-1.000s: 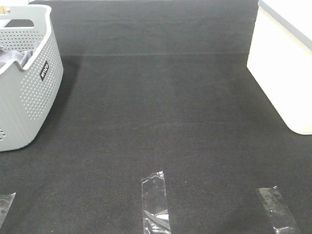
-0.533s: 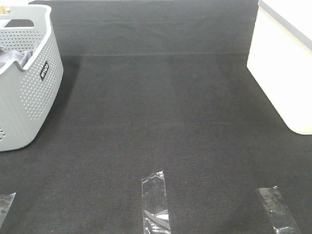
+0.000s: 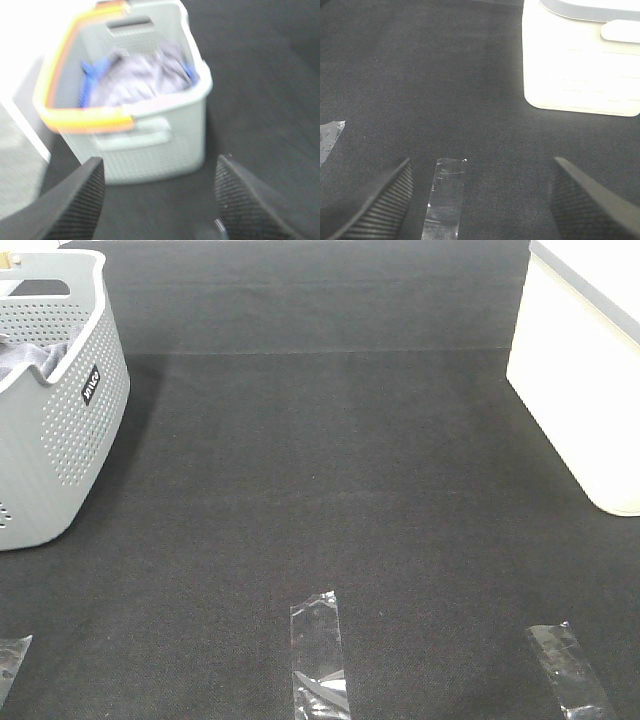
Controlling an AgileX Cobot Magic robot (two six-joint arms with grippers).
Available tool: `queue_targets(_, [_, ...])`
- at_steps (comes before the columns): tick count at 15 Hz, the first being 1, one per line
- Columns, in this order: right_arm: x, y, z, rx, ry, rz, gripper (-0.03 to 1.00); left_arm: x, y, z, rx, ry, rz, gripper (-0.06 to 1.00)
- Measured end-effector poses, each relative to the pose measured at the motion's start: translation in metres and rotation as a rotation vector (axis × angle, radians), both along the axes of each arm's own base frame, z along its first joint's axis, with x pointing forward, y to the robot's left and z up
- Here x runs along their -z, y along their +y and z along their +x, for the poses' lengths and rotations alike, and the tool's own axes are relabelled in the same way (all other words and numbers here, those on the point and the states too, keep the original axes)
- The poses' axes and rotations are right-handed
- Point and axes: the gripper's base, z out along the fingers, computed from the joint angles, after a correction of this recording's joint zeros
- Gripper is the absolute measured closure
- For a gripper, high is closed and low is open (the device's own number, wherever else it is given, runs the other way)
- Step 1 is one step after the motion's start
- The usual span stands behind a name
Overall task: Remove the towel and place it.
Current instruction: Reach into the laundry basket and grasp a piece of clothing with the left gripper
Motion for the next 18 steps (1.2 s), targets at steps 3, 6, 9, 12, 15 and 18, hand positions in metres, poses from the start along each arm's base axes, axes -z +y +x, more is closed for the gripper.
queue_targets(3, [0.000,0.000,0.000,0.000,0.000,0.000,0.26,-0.030,0.008,0.061,-0.050,0.013,0.077,0.33])
queue_targets(6, [0.000,0.000,0.000,0.000,0.000,0.000,0.26,-0.038,0.012,0.132,-0.105,0.168,0.032,0.33])
queue_targets(9, [0.000,0.000,0.000,0.000,0.000,0.000,0.26,-0.033,0.015,0.207,-0.133,0.349,0.033,0.33])
queue_targets(12, [0.000,0.000,0.000,0.000,0.000,0.000,0.26,-0.024,0.021,0.277,-0.175,0.493,0.073,0.33])
queue_targets(15, [0.000,0.000,0.000,0.000,0.000,0.000,0.26,-0.006,0.029,0.337,-0.211,0.583,0.160,0.33])
queue_targets(18, [0.000,0.000,0.000,0.000,0.000,0.000,0.26,0.023,0.045,0.390,-0.261,0.626,0.189,0.33])
